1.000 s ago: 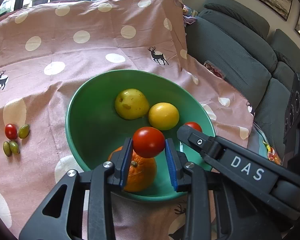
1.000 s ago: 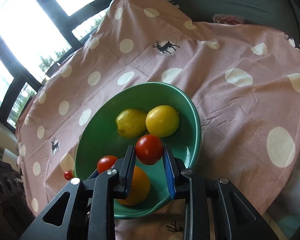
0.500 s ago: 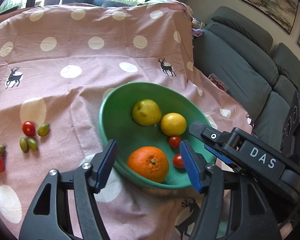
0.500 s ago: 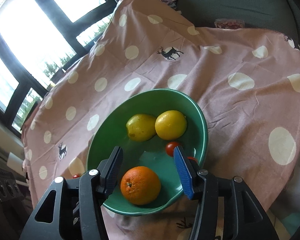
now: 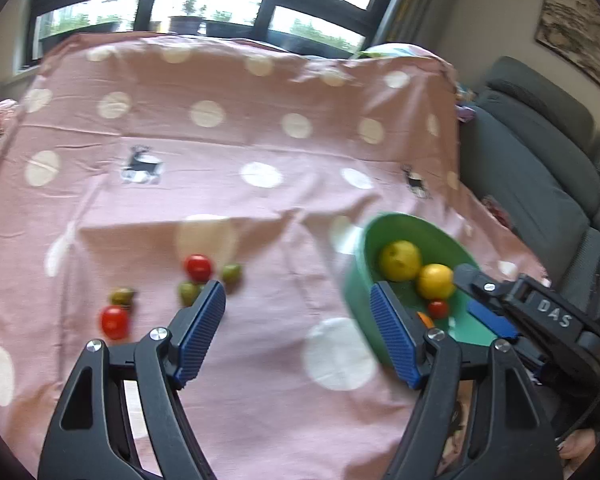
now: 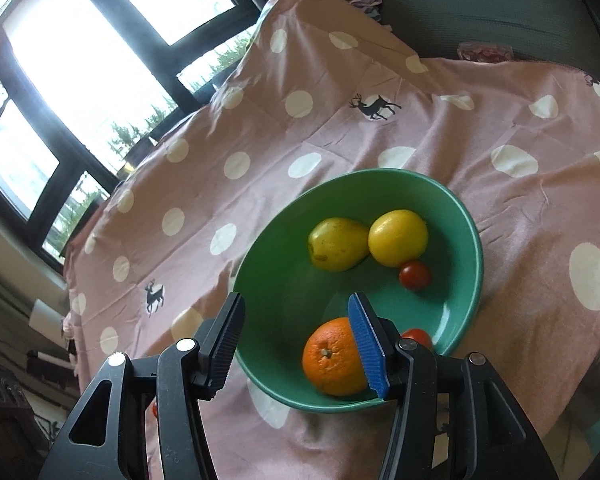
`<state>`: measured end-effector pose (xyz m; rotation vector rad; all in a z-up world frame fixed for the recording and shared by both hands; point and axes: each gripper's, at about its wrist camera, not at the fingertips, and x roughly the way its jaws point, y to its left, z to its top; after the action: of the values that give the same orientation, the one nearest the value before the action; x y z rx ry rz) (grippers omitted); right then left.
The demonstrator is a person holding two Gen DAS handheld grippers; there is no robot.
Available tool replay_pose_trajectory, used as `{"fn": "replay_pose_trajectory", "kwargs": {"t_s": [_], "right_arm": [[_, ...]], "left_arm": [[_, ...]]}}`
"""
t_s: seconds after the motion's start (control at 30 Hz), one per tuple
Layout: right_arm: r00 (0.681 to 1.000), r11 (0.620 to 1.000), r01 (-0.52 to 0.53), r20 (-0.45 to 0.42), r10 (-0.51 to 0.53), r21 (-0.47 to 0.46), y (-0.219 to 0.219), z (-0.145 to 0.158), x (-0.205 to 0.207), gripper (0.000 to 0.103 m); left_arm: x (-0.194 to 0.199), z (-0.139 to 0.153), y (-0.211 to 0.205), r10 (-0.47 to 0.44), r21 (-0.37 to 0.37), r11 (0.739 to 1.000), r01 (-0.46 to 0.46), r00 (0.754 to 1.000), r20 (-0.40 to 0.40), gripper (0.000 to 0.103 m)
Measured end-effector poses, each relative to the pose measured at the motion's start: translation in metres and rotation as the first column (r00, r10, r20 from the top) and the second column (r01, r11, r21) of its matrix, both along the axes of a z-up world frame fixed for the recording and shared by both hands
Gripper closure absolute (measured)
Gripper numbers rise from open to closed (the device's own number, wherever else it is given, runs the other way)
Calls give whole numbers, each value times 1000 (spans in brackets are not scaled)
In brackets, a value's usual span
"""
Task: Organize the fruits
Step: 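Move the right gripper back to the remaining cherry tomato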
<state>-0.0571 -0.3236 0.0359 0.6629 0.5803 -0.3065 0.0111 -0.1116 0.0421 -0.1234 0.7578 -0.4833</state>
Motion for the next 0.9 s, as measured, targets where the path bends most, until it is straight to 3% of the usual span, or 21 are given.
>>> {"fn": "replay_pose_trajectory", "kwargs": {"t_s": [0.13,0.47,0.67,0.9], "right_arm": [[1000,1000,-28,-1,28,-11,17,1,8,49],[996,994,-92,-15,91,-55,60,2,32,49],[994,982,-106,-45,100,-156,83,4,44,49],[989,973,-138,-74,126,-184,90,2,53,49]], "left_arm": [[3,1,35,145,24,989,-146,989,25,28],[14,-17,90,278,54,959,-277,961,-10,28],[21,-25,98,296,62,954,-293,954,-47,29],[25,-32,93,283,90,957,-276,957,-68,29]]}}
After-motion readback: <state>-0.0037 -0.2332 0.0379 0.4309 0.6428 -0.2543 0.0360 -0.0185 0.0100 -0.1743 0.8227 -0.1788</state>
